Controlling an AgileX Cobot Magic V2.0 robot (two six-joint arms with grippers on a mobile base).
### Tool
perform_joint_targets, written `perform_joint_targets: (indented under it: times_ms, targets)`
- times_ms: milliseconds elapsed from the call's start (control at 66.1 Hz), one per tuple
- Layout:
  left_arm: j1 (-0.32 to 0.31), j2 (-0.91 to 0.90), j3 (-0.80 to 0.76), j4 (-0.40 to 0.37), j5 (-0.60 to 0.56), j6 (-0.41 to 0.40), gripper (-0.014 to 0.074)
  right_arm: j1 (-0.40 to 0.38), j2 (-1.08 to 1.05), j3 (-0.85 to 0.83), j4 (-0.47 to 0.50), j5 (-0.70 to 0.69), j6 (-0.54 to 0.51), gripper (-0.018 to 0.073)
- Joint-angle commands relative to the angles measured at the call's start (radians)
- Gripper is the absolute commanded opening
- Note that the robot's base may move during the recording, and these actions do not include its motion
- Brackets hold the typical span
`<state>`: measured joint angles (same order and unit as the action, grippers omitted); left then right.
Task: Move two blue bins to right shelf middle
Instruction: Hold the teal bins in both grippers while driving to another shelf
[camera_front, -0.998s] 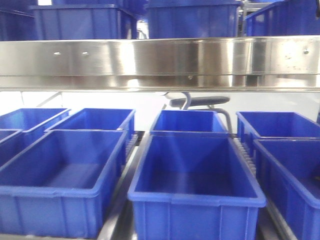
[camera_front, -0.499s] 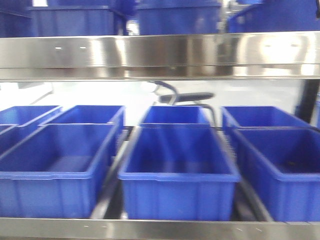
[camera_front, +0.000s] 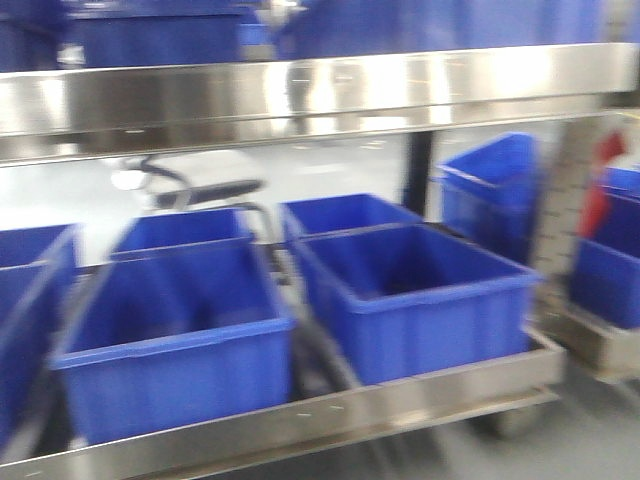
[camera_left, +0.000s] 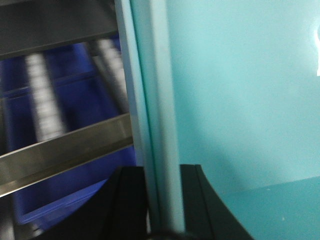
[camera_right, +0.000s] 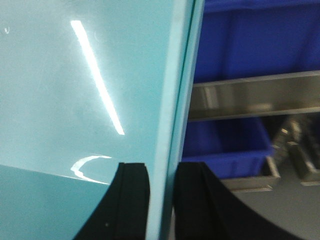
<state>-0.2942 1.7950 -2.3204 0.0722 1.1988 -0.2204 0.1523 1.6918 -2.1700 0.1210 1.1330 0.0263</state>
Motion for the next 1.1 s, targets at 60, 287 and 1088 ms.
perform_joint_targets:
  times_ms: [60,287,1088]
  targets:
    - [-0.002,-0.017,-0.018,-0.012,-0.097,0.019,-0.0111,0.002,-0.021,-0.02,0.043,-0.071,-0.026,-0.0163]
    - [-0.002,-0.017,-0.018,-0.012,-0.097,0.019,-0.0111,0.002,-0.021,-0.02,0.043,-0.071,-0.026,-0.0163]
    - [-0.002,-0.017,-0.018,-0.012,-0.097,0.019,-0.0111,0.002,-0.021,-0.02,0.043,-0.071,-0.026,-0.0163]
